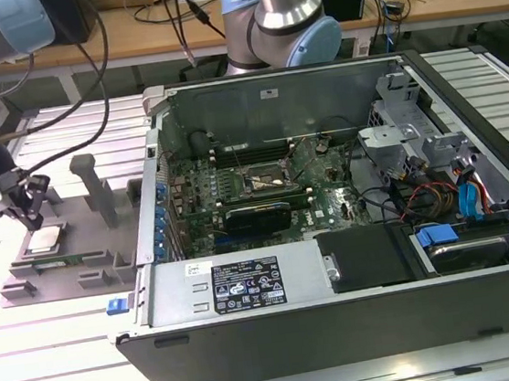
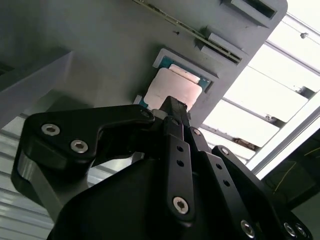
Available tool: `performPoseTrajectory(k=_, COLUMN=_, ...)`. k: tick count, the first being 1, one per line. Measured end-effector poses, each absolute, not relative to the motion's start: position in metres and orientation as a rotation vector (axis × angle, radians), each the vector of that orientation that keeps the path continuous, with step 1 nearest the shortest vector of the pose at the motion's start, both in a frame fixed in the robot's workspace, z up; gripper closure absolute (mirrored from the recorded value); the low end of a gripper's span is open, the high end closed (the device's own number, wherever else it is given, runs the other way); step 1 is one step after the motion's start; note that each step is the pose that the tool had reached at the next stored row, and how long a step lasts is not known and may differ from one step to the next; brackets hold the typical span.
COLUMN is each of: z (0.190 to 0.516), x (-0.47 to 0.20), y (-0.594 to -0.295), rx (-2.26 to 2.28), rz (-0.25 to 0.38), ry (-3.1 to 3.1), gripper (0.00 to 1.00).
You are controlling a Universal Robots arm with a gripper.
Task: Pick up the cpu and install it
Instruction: 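Pick up the cpu and move it towards the insertion slot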
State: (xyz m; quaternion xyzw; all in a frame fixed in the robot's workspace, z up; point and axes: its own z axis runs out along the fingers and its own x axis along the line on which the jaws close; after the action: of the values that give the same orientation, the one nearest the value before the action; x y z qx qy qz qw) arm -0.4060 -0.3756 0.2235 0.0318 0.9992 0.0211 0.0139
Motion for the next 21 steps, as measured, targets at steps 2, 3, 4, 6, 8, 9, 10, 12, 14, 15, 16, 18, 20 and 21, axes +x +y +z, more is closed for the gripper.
performPoseTrajectory(k=2, z=0.217, x=-0.407, y=-0.376, rx=0.09, rz=0.066, ry=3.111, gripper=0.89)
performPoseTrajectory(k=3, z=0.214, x=-0.408, y=-0.376, rx=0.086, rz=0.066, ry=3.111, gripper=0.89)
performPoseTrajectory(k=4, z=0.213, x=-0.408, y=-0.376, rx=0.084, rz=0.066, ry=3.111, gripper=0.89)
performPoseTrajectory(k=6, z=0.209, x=-0.409, y=-0.376, rx=0.078, rz=0.066, ry=3.11, gripper=0.89)
performPoseTrajectory(k=8, z=0.206, x=-0.409, y=-0.376, rx=0.072, rz=0.066, ry=3.109, gripper=0.89)
performPoseTrajectory(k=9, z=0.205, x=-0.409, y=-0.376, rx=0.069, rz=0.066, ry=3.108, gripper=0.89)
performPoseTrajectory(k=10, z=0.203, x=-0.41, y=-0.376, rx=0.067, rz=0.066, ry=3.107, gripper=0.89)
performPoseTrajectory(k=12, z=0.201, x=-0.41, y=-0.376, rx=0.062, rz=0.066, ry=3.106, gripper=0.89)
performPoseTrajectory(k=14, z=0.201, x=-0.41, y=-0.376, rx=0.062, rz=0.066, ry=3.106, gripper=0.89)
performPoseTrajectory(k=15, z=0.201, x=-0.41, y=-0.376, rx=0.062, rz=0.066, ry=3.106, gripper=0.89)
performPoseTrajectory(k=16, z=0.201, x=-0.41, y=-0.376, rx=0.062, rz=0.066, ry=3.106, gripper=0.89)
performPoseTrajectory(k=18, z=0.201, x=-0.41, y=-0.376, rx=0.062, rz=0.066, ry=3.106, gripper=0.89)
performPoseTrajectory(k=20, z=0.201, x=-0.41, y=-0.376, rx=0.062, rz=0.066, ry=3.106, gripper=0.83)
performPoseTrajectory(k=21, z=0.201, x=-0.41, y=-0.376, rx=0.062, rz=0.066, ry=3.106, gripper=0.76)
